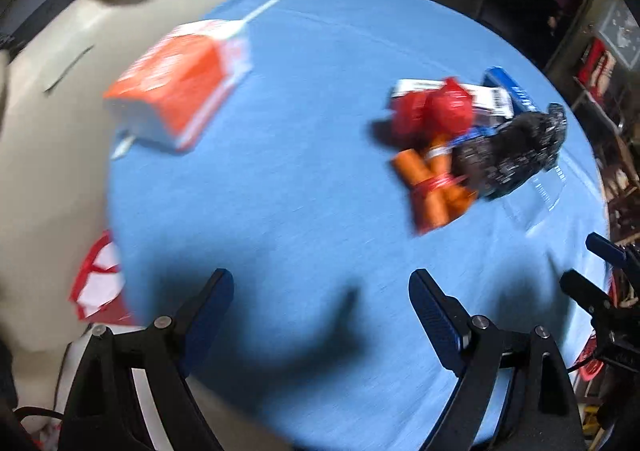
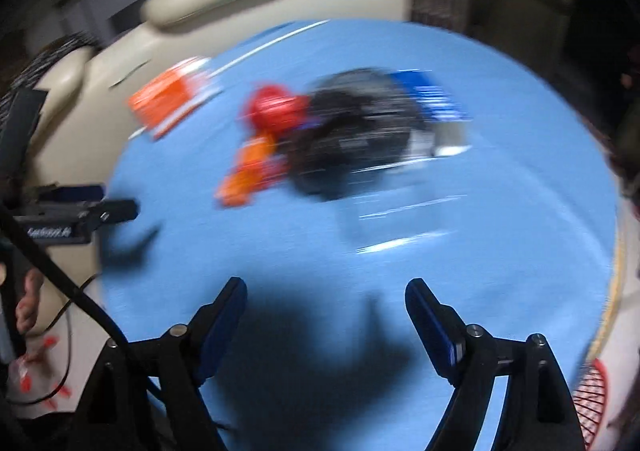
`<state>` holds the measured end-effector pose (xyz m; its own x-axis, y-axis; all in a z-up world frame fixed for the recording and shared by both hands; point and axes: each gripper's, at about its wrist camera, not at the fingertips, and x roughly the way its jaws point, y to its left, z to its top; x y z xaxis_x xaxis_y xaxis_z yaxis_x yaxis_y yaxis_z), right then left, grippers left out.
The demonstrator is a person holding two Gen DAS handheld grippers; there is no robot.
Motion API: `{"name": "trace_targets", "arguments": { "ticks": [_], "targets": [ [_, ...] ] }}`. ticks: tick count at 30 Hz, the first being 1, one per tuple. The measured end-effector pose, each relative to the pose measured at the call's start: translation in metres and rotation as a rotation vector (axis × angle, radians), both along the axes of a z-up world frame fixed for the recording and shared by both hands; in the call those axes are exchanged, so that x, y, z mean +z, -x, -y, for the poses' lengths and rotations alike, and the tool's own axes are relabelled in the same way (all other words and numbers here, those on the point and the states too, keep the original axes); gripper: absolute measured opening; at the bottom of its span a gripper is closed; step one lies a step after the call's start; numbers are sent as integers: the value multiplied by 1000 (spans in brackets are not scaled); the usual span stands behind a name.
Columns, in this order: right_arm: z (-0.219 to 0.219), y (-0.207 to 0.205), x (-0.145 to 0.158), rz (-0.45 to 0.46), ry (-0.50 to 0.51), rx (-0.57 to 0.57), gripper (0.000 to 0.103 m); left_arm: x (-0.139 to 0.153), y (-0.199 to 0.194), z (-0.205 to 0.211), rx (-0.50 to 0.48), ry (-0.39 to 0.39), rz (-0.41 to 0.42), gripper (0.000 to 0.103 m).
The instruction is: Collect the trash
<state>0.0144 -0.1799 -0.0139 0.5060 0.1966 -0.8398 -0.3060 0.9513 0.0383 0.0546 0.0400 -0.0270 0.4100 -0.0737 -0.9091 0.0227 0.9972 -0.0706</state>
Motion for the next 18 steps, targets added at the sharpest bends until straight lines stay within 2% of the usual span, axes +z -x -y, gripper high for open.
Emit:
{"name": "trace_targets", "arguments": {
  "ticks": [3, 8, 10, 18],
  "targets": [
    [25, -21, 0, 32, 11, -60, 87, -5, -13, 27, -34, 20, 26, 89],
    [33, -52, -5, 83, 30, -49, 88, -10, -28, 57, -73, 24, 51, 89],
    [34, -62, -5, 82, 18, -48, 88, -14, -34, 63, -73, -5, 58, 89],
    [21, -88, -8, 81, 23, -29, 90, -35, -74, 76, -36, -90, -55, 89]
  ]
}}
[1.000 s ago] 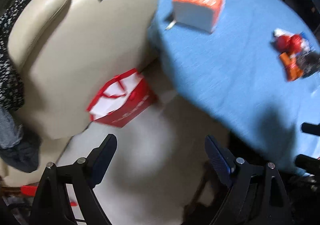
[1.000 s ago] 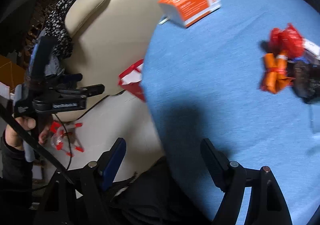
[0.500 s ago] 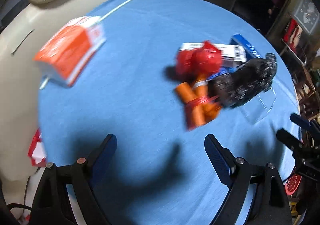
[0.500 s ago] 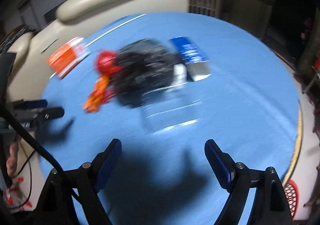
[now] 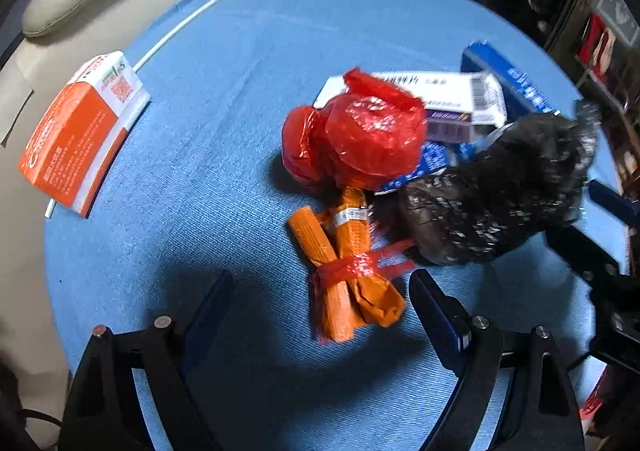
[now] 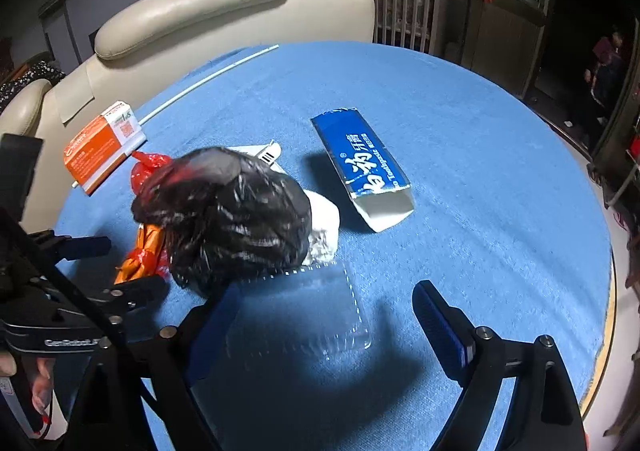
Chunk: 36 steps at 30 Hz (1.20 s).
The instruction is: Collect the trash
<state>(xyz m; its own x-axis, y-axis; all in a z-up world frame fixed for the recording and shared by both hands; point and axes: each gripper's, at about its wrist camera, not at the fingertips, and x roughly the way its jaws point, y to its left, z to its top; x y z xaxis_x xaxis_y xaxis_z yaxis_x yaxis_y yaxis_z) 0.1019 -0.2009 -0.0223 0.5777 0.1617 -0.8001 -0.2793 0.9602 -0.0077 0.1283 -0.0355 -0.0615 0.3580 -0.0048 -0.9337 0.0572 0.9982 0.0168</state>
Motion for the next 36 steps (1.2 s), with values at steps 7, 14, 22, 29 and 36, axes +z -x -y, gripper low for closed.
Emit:
{"name": "trace_targets", "arguments": {
  "ticks": [7, 14, 22, 29, 36],
  "targets": [
    [1, 43, 26, -197, -146, 69, 90, 29, 39, -36, -126, -141, -56, 89],
    [-73, 93, 2, -516, -361, 302, 90, 39, 108, -156, 24, -410, -141, 89],
    [-146, 116, -25, -626, -415, 391, 90, 44, 173, -241, 224, -436, -181, 89],
    [-162, 123, -15, -596, -410, 431, 90, 53, 184, -237, 241, -401, -156, 89],
    [-162, 122, -10, -601, -424, 436, 90, 61, 185, -216, 203, -414, -134, 89]
  ]
}}
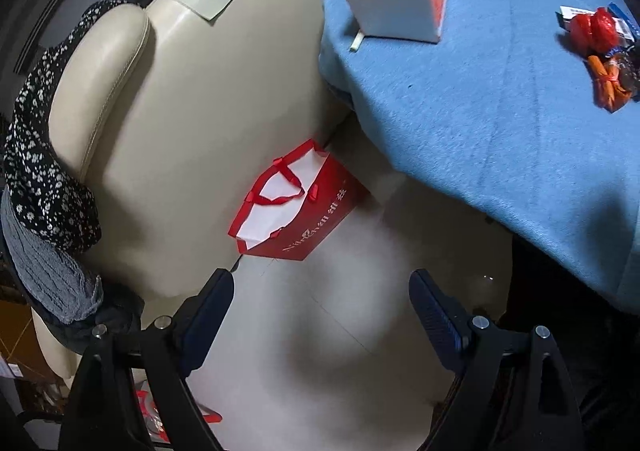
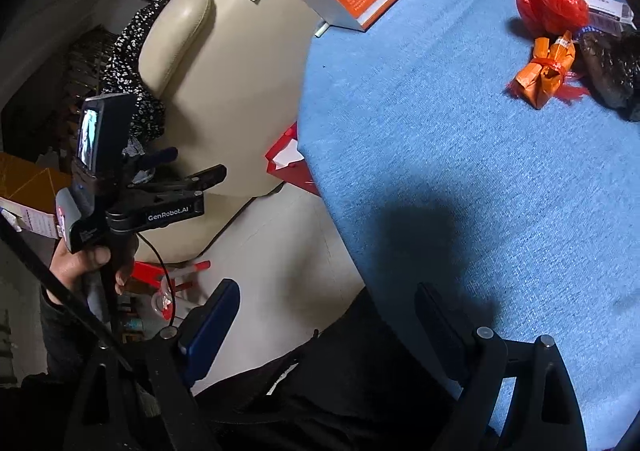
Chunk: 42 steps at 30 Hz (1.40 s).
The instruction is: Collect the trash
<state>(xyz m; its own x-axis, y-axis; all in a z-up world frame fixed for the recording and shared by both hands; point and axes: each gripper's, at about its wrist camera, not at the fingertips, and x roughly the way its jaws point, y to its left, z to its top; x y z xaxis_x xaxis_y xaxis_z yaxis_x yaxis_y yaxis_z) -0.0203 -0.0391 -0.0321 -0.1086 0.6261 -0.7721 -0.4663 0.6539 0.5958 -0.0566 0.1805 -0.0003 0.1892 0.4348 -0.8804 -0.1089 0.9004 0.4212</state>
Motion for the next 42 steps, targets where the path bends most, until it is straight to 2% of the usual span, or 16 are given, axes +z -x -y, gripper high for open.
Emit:
{"name": "trace_targets", "arguments": {
  "ticks": [18, 25, 30, 34, 42],
  "targets": [
    [8, -7, 5, -2, -9, -20, 90, 5, -14, 30, -80, 8, -3, 89],
    [-4, -3, 4, -1, -5, 5, 90, 11, -4, 12, -24, -2, 20, 89],
    [-18, 1, 26, 141, 13, 7, 90, 39, 4, -6, 51, 28, 138, 89],
    [-23, -6, 44, 251, 37, -12, 90, 48, 6, -11, 75, 36, 181, 89],
    [-33, -29, 57, 312, 13, -55, 90, 39, 8, -31, 150, 29, 190, 89]
  ]
}}
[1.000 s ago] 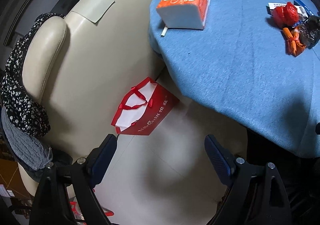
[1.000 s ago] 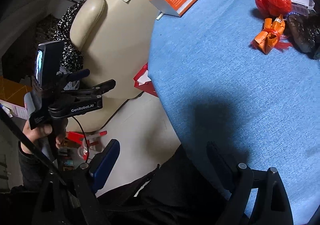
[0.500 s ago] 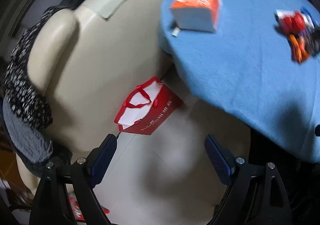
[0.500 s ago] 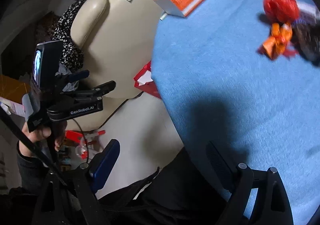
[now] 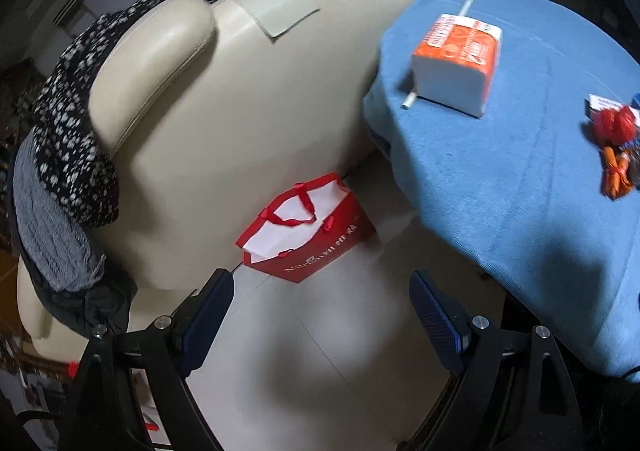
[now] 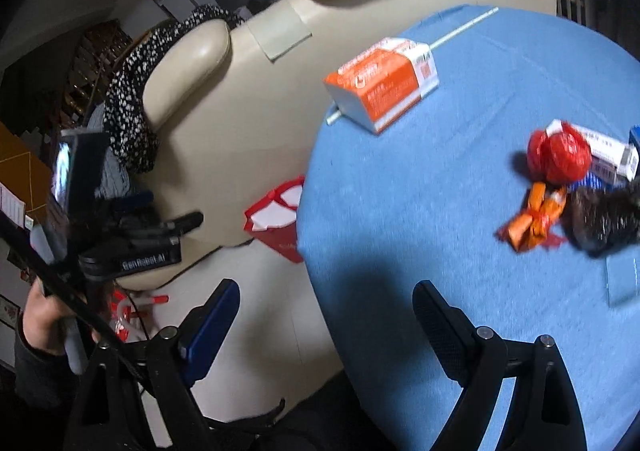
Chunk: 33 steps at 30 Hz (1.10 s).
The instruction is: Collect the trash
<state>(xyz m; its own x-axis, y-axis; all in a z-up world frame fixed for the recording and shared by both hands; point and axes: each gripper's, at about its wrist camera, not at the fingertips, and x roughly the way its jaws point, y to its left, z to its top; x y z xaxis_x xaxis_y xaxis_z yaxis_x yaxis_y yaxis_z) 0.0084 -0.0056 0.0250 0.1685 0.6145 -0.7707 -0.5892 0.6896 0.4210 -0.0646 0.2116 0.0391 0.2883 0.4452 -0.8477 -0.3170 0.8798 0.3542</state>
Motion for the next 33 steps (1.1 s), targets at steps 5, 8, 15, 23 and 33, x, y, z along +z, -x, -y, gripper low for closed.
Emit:
{"name": "trace_targets", "arguments": {
  "ticks": [5, 8, 15, 23, 33],
  "targets": [
    [-12, 1, 7, 73, -3, -4, 90, 3, 7, -2, 49, 0, 59, 89],
    [-15, 5, 6, 91, 6, 6, 90, 3, 10, 2, 76, 10, 96, 89],
    [-13, 11, 12, 149, 11, 1, 90, 5, 20, 14, 115, 57, 183, 89],
    [1, 14, 33, 307, 19, -65, 90, 32, 7, 38, 112, 91, 348, 89],
    [38, -4, 50, 398, 1, -223, 90, 47, -4, 68, 58, 57, 445, 89]
  ]
}}
